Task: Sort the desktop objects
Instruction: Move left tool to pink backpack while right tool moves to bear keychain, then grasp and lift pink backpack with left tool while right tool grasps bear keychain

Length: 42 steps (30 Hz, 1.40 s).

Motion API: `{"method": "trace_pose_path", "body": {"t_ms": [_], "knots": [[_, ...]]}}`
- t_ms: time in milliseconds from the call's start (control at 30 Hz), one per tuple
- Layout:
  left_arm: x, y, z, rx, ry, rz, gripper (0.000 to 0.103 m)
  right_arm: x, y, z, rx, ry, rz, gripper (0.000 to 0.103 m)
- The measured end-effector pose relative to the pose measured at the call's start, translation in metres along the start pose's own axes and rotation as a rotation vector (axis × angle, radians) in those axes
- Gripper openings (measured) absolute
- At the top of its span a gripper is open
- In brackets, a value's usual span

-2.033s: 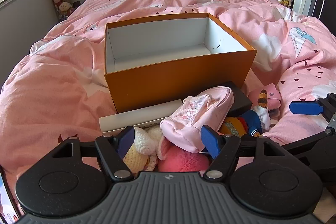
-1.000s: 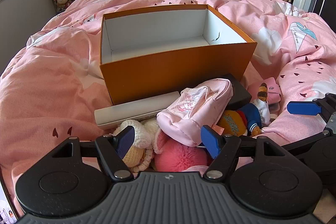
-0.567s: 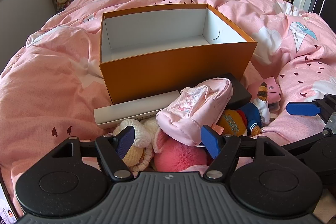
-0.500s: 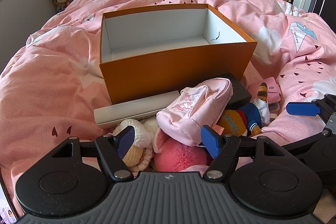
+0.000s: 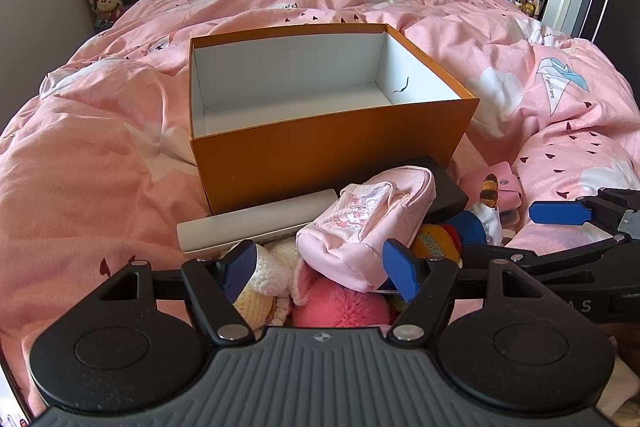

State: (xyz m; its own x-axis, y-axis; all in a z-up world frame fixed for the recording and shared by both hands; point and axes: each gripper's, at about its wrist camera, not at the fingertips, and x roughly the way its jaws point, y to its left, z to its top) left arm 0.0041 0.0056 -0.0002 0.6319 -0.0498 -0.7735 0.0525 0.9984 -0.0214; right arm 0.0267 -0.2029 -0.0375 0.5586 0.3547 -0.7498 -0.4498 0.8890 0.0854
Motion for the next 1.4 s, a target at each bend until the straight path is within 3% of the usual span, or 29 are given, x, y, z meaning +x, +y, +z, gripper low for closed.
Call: {"method": "trace_pose_path", "body": {"t_ms": [200,467,567,767,967,1100,1233,1400], "knots": [[-0.005,0.0,0.009,0.01,-0.018,-0.019,0.082,0.003,-0.013,0.01,-0.004,0.029,0.074,0.063],[-0.002,-0.012,0.02,0.13,-0.019,-0.08,0.081,0.012,-0.011,0.027,-0.219,0.086,0.131,0.059],[0.006,-0.018,0.024,0.181,0.021,-0.113,0.081,0.023,-0.01,0.029,-0.274,0.138,0.147,0.057],[0.022,-0.028,0.028,0.282,0.108,-0.193,0.081,0.036,-0.004,0.028,-0.392,0.195,0.141,0.058],[0.041,-0.037,0.036,0.374,0.175,-0.178,0.081,0.044,-0.002,0.031,-0.482,0.231,0.139,0.058],[0.051,-0.039,0.04,0.39,0.226,-0.227,0.078,0.046,0.002,0.032,-0.554,0.25,0.146,0.06],[0.065,-0.042,0.044,0.4,0.287,-0.235,0.062,0.048,0.002,0.035,-0.609,0.271,0.165,0.063],[0.078,-0.044,0.042,0.414,0.315,-0.219,0.052,0.052,0.002,0.037,-0.628,0.288,0.18,0.069]]}}
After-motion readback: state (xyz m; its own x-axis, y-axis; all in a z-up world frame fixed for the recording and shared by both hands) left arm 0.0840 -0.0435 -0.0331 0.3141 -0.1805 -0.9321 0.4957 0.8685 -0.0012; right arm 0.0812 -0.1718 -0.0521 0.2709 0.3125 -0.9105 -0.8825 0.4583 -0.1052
